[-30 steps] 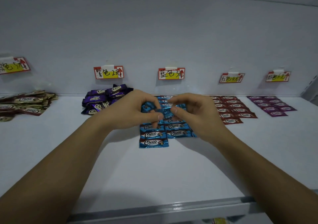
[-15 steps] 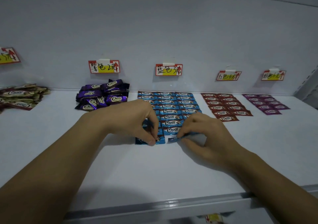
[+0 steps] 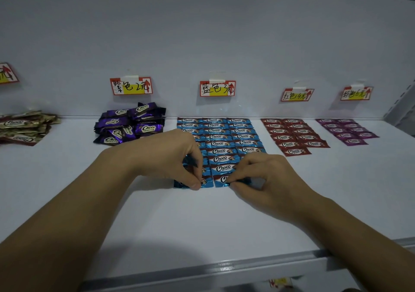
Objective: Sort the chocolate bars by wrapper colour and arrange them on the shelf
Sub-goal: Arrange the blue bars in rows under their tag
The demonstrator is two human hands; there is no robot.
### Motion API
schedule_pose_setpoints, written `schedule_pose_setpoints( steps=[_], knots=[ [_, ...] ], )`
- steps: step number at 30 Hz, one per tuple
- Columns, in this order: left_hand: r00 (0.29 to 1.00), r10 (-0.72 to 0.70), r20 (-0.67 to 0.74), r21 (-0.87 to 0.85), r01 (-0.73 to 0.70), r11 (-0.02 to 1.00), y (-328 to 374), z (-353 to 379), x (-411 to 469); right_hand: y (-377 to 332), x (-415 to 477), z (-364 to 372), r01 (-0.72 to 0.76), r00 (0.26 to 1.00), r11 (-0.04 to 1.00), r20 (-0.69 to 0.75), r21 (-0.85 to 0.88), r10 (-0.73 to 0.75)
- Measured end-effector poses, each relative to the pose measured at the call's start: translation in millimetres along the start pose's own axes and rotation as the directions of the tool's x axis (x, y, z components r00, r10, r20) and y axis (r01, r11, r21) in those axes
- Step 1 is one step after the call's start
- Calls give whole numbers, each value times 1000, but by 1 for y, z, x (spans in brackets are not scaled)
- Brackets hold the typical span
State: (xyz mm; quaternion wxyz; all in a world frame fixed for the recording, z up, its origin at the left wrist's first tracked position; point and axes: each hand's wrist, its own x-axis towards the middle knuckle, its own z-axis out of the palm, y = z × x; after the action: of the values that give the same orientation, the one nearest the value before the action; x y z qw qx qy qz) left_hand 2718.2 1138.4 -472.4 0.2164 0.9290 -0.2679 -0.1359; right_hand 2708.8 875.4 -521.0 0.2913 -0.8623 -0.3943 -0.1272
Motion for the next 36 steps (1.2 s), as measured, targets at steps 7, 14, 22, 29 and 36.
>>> schedule_pose_setpoints(
  steps=[7,14,22,29,36],
  knots=[
    [1000,-1,5,45,1,999,2,0,0,-2,0,0,-3,1000,1000,-2,1,3],
    [1000,12,0,53,-12,999,3,1,-1,0,1,1,-2,1000,1000,12,1,2],
    [993,53,-103,-645,-108,757,18,-1,-6,-2,5,-4,-61,951,984,-289,166,108],
    [988,81,-132,-567,-142,812,39,19,4,-8,6,-3,89,917,994,-386,-61,-106],
    [971,18,-239,-538,-148,830,33,13,6,4,5,-10,63,870,972,-465,-224,-164]
  ],
)
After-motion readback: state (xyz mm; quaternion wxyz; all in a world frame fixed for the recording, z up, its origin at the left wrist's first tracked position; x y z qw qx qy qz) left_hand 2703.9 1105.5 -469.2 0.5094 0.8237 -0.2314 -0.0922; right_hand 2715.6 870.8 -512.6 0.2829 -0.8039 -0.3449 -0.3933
